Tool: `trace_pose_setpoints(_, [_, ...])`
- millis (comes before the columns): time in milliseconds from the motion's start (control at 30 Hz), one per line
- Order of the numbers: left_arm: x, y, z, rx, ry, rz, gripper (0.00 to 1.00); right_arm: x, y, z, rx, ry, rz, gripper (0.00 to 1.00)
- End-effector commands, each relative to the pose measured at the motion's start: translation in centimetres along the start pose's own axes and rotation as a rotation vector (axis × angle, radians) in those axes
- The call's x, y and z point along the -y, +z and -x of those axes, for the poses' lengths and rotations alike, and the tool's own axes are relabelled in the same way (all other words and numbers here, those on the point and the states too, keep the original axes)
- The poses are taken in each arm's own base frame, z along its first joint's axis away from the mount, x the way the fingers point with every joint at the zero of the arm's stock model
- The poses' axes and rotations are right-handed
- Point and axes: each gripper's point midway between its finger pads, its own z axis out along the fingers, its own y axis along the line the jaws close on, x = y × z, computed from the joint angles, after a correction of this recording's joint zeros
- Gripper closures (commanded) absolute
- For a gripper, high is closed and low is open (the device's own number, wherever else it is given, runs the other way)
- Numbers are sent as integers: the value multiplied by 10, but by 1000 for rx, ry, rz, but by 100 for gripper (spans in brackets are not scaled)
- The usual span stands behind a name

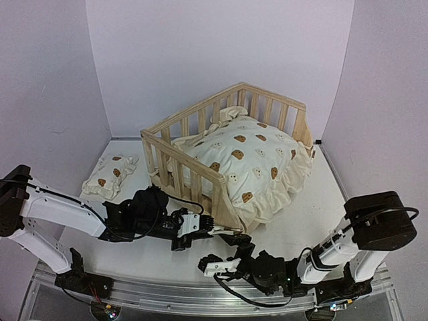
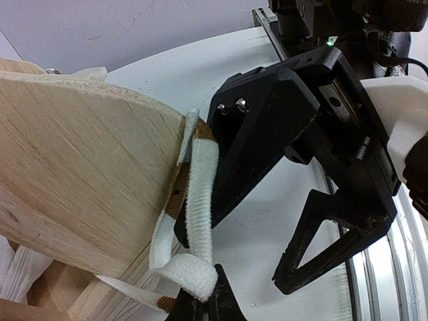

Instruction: Set up the pet bed

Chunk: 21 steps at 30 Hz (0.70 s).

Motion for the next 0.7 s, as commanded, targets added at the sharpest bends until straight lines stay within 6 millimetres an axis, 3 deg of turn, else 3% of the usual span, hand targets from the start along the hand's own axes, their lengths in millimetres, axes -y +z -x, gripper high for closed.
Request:
trace_pose_setpoints(0, [-16,-7,28,78,23,55,100,26,5,20,32,64,-132,17])
trace_pose_setpoints(333, [-24,-8,29,80,20,70,100,26,16,16,-5,10,-197,10])
trace_pose_setpoints(667, [-21,-7,33,98,16,39,100,30,39,-4,-98,22,-254,6])
